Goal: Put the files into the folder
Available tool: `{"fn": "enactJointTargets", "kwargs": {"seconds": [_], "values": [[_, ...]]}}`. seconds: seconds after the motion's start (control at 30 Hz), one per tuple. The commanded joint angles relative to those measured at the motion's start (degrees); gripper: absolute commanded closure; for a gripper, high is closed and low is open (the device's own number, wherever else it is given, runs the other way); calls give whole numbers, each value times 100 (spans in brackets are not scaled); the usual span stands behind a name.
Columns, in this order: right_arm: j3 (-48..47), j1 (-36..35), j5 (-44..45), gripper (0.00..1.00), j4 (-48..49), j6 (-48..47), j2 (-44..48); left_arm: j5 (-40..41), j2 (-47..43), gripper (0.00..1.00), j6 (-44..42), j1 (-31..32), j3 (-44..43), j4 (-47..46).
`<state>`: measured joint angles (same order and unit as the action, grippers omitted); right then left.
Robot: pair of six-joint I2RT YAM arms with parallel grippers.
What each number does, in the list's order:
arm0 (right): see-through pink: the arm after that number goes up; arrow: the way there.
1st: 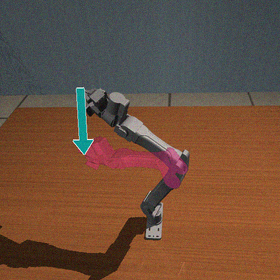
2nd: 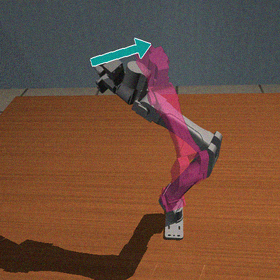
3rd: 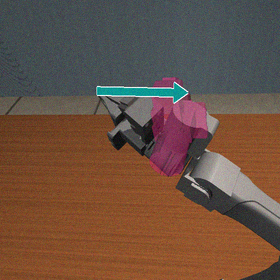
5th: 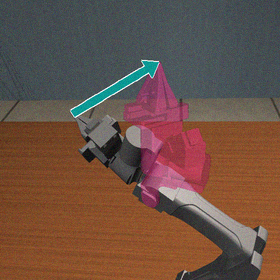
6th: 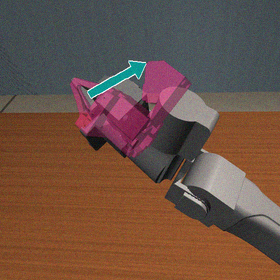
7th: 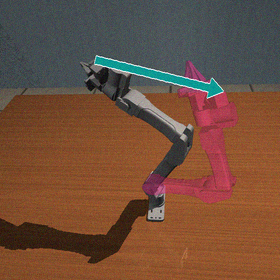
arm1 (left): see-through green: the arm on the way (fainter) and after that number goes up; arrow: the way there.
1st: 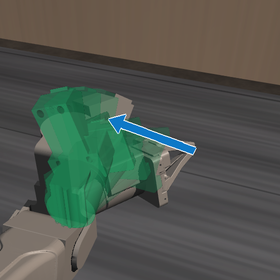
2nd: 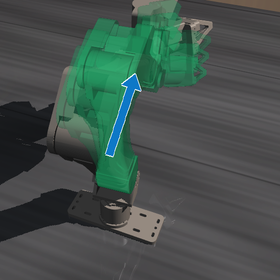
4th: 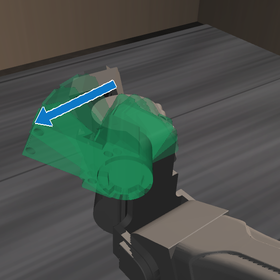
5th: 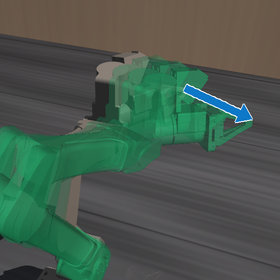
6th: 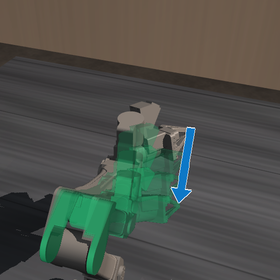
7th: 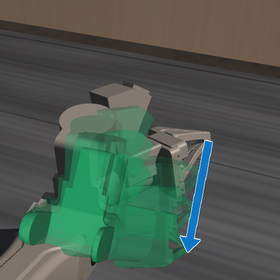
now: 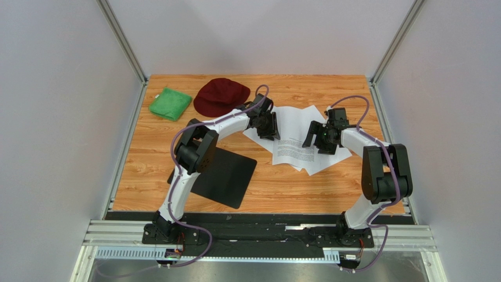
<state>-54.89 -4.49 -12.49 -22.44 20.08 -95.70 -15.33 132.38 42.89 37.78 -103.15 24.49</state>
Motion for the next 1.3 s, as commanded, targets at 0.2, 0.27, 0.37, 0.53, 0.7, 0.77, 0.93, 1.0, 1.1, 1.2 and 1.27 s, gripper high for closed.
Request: {"fn": "enactJointTargets", "kwargs": {"seconds": [0.2,0.27,0.37,0.53,0.7,0.77,0.93,1.0,1.1,1.2,1.27], "values": [[-539,-43,1064,5,-419,-469,140,-136,104,58,-36,-25,155,-14],[-645,-60,1213,5,-516,-505,-79,-163,95,58,-27,-34,173,-23],[-645,-157,1188,5,-472,-540,-282,-216,95,58,8,-34,190,-58],[-619,-491,1171,6,-367,-487,-467,-277,104,59,52,-43,190,-102],[-654,-535,915,7,-182,-364,-476,-391,122,59,149,-34,217,-173],[-672,-527,731,6,-156,-347,-371,-400,122,59,149,-43,217,-181],[-663,-527,178,5,-24,-171,77,-409,139,59,140,-43,199,-190],[-602,-518,-7,4,116,-66,183,-435,148,59,149,-34,190,-190],[-453,-412,-630,3,493,259,280,-462,148,59,149,-34,190,-199],[-382,-342,-1035,2,757,541,184,-471,157,59,158,-34,190,-199],[-303,-316,-1246,1,985,698,87,-497,157,59,149,-43,190,-199]]}}
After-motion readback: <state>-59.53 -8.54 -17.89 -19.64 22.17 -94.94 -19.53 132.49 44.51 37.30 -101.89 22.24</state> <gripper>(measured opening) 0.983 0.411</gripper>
